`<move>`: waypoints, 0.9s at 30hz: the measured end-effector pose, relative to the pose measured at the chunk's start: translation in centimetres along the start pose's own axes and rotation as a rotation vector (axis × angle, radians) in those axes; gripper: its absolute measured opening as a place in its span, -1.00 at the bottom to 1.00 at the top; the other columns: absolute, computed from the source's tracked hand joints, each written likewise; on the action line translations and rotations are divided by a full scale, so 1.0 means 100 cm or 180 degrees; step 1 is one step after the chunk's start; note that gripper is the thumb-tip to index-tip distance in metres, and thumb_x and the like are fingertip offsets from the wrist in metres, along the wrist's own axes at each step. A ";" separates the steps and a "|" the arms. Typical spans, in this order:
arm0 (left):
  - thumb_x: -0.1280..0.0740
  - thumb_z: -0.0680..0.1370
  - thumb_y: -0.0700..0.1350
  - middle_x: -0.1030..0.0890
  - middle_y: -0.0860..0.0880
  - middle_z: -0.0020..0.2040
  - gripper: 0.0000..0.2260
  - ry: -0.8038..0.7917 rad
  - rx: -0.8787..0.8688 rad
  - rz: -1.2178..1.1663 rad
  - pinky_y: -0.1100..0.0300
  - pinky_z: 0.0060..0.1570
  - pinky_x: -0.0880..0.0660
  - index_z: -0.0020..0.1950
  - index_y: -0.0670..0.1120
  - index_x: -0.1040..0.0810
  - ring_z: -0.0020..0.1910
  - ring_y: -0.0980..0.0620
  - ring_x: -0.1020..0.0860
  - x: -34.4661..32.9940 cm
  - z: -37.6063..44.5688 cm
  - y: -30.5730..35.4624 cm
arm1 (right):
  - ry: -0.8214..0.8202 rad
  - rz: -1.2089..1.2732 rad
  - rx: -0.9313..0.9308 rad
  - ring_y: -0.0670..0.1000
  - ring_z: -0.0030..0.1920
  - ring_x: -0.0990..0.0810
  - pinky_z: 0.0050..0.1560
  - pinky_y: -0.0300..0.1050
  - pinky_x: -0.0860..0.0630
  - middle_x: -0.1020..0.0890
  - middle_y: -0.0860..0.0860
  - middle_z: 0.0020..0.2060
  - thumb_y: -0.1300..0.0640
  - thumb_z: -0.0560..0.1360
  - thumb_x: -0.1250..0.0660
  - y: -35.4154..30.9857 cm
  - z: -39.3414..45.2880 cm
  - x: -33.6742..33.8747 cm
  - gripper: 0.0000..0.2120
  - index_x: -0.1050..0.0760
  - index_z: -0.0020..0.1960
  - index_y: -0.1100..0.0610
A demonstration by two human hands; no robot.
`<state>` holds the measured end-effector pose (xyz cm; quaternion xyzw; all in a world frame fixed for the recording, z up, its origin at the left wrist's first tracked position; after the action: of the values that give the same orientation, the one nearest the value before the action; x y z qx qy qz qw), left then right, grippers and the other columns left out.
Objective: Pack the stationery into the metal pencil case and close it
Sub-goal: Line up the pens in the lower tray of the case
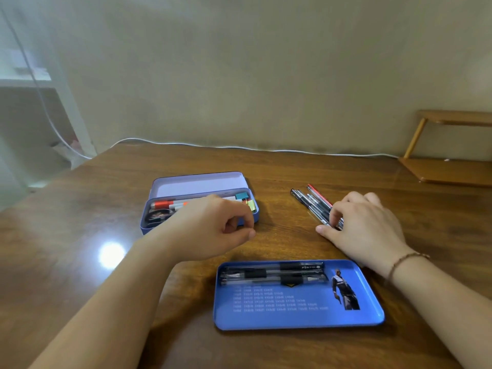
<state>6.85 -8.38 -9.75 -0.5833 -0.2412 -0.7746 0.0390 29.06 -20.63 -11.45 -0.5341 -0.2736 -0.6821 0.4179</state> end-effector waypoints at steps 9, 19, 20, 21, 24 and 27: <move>-0.33 0.50 0.12 -0.53 0.23 -0.12 -0.81 0.0641 -0.0270 -0.0114 0.11 -0.19 -0.52 0.08 0.14 -0.59 -0.20 0.13 -0.51 0.005 0.000 -0.004 | -0.0039 -0.0028 0.0051 -0.02 0.11 -0.35 -0.02 -0.09 -0.36 -0.47 -0.15 0.01 -0.28 0.40 -0.33 0.002 0.001 0.002 -0.77 -0.56 -0.21 -0.14; -0.26 0.54 0.23 -0.45 0.10 0.39 -0.49 0.0875 -0.0537 0.0127 0.05 0.32 -0.39 0.44 0.08 -0.42 0.36 0.05 -0.36 0.003 0.003 0.011 | 0.0240 0.1290 0.0958 -0.13 0.06 -0.31 -0.01 -0.20 -0.29 -0.46 -0.27 -0.08 -0.27 0.35 -0.27 0.000 -0.022 0.034 -0.84 -0.53 -0.27 -0.22; -0.25 0.54 0.23 -0.53 0.12 0.31 -0.53 0.0834 -0.0490 0.0054 0.05 0.25 -0.45 0.40 0.09 -0.46 0.28 0.08 -0.45 0.004 0.002 0.011 | 0.0175 0.1408 0.1090 -0.17 0.07 -0.31 -0.01 -0.28 -0.27 -0.46 -0.30 -0.07 -0.29 0.33 -0.24 -0.002 -0.025 0.038 -0.82 -0.54 -0.27 -0.24; -0.23 0.55 0.23 -0.60 0.13 0.19 -0.60 0.0780 -0.0446 -0.0043 0.04 0.14 -0.52 0.33 0.12 -0.51 0.16 0.10 -0.53 0.005 0.001 0.012 | 0.0141 0.1510 0.1158 -0.19 0.10 -0.32 0.00 -0.33 -0.25 -0.46 -0.32 -0.07 -0.29 0.33 -0.23 -0.004 -0.026 0.039 -0.81 -0.54 -0.26 -0.24; -0.24 0.58 0.12 -0.66 0.10 -0.17 -0.80 0.0599 -0.0454 -0.0226 0.01 -0.20 -0.54 0.12 0.13 -0.59 -0.19 0.07 -0.59 0.004 0.000 0.015 | 0.0235 0.1561 0.1261 -0.18 0.14 -0.36 0.01 -0.35 -0.26 -0.49 -0.31 -0.08 -0.30 0.42 -0.27 -0.003 -0.027 0.038 -0.77 -0.57 -0.22 -0.19; -0.27 0.58 0.03 -0.61 0.07 -0.31 -0.86 0.0560 -0.0535 -0.0487 0.06 -0.30 -0.47 -0.01 0.08 -0.63 -0.32 0.02 -0.55 0.005 -0.001 0.023 | 0.0427 0.1497 0.1460 -0.14 0.04 -0.46 -0.05 -0.24 -0.39 -0.54 -0.30 -0.11 -0.27 0.43 -0.23 -0.005 -0.032 0.039 -0.71 -0.61 -0.13 -0.13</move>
<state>7.41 -10.31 -8.61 -0.4943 -0.2149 -0.8410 -0.0481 26.70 -24.05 -8.55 -0.4285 -0.2611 -0.5212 0.6903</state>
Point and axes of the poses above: each hand's wrist, its own z-axis towards the middle knuckle, its own x-axis out of the back of the hand, y = z × x, the point moved 4 cm from there along z, towards the middle knuckle
